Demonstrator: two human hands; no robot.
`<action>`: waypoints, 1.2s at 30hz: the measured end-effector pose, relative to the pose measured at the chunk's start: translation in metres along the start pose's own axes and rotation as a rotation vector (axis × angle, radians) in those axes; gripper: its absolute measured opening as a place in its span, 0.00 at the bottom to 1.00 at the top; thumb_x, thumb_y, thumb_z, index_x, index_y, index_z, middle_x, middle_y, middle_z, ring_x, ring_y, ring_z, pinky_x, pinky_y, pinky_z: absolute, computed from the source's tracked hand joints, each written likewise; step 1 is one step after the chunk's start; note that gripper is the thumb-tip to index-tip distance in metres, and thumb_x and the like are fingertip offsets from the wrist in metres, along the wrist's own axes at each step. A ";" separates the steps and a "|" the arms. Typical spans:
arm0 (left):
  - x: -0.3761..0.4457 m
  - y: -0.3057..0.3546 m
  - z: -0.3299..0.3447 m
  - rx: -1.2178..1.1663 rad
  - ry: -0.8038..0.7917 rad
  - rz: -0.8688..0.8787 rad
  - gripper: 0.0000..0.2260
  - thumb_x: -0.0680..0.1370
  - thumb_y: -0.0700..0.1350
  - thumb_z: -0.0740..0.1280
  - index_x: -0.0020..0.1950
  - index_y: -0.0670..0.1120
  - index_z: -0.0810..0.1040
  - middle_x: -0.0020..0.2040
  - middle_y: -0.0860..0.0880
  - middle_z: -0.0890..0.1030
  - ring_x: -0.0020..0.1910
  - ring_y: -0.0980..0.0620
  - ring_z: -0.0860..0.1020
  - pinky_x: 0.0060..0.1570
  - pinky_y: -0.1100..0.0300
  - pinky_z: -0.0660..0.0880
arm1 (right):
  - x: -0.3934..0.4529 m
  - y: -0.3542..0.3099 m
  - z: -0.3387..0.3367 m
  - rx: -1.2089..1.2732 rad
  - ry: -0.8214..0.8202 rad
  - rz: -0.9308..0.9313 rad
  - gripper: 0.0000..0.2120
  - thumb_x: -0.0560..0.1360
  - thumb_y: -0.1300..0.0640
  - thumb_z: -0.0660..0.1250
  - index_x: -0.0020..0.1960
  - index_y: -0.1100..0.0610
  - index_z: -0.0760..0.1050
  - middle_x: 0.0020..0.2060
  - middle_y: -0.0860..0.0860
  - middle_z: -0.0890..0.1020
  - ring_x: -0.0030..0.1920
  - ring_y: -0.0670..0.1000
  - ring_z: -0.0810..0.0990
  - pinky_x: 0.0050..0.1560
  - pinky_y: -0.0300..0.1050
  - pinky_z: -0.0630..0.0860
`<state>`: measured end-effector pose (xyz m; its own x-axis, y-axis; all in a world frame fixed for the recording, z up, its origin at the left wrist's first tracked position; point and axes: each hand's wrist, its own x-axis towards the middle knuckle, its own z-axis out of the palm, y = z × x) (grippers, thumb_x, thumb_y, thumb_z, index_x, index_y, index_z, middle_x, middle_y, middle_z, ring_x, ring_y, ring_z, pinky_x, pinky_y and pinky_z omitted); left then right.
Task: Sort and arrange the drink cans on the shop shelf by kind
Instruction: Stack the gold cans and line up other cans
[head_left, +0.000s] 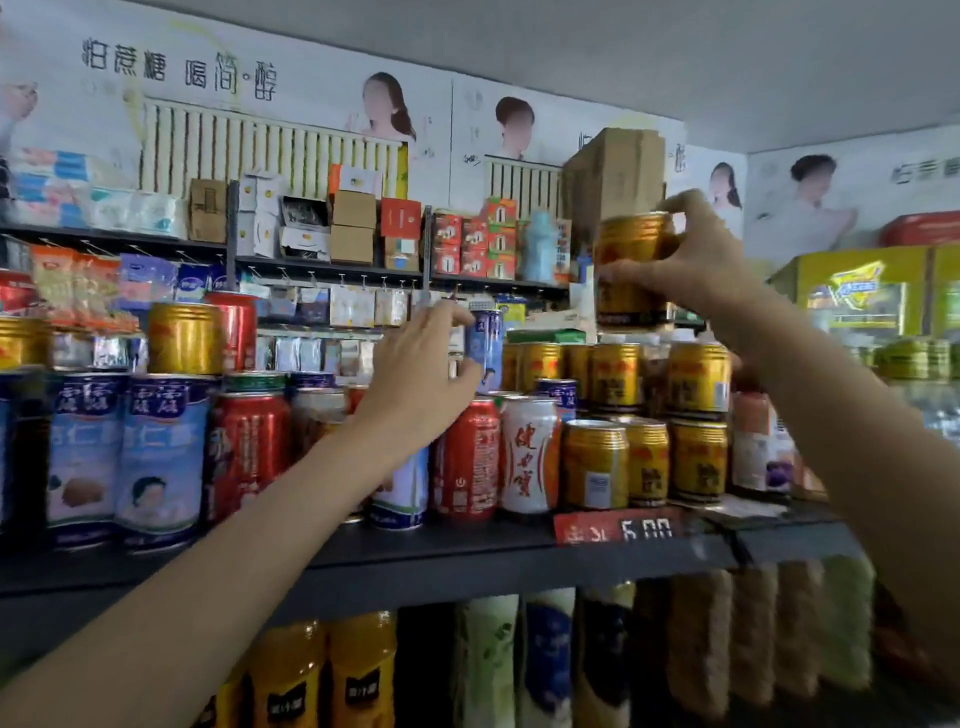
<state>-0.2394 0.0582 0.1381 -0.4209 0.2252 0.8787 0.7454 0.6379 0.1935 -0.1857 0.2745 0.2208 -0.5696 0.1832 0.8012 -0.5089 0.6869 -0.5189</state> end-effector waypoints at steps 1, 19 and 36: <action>0.004 0.012 0.011 -0.004 -0.061 0.018 0.14 0.77 0.44 0.62 0.62 0.46 0.68 0.61 0.50 0.73 0.60 0.50 0.72 0.64 0.47 0.64 | 0.001 0.018 -0.013 -0.078 -0.032 0.049 0.32 0.65 0.56 0.76 0.63 0.55 0.62 0.53 0.53 0.74 0.50 0.51 0.76 0.44 0.43 0.76; 0.020 0.058 0.097 0.285 -0.427 0.055 0.09 0.73 0.57 0.66 0.46 0.53 0.77 0.42 0.60 0.76 0.43 0.60 0.70 0.61 0.57 0.58 | 0.032 0.111 -0.022 -0.641 -0.538 -0.185 0.23 0.68 0.46 0.72 0.56 0.57 0.70 0.53 0.53 0.75 0.53 0.52 0.74 0.55 0.48 0.73; 0.025 0.064 0.089 0.260 -0.592 0.064 0.06 0.75 0.43 0.68 0.51 0.48 0.77 0.51 0.53 0.80 0.50 0.57 0.76 0.55 0.60 0.71 | 0.024 0.123 -0.026 -0.673 -0.544 -0.322 0.29 0.68 0.48 0.74 0.61 0.58 0.66 0.55 0.53 0.75 0.53 0.50 0.71 0.59 0.47 0.66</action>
<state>-0.2482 0.1701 0.1337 -0.6485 0.5893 0.4819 0.6605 0.7503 -0.0288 -0.2455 0.3818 0.1841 -0.7771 -0.3265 0.5382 -0.3102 0.9426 0.1238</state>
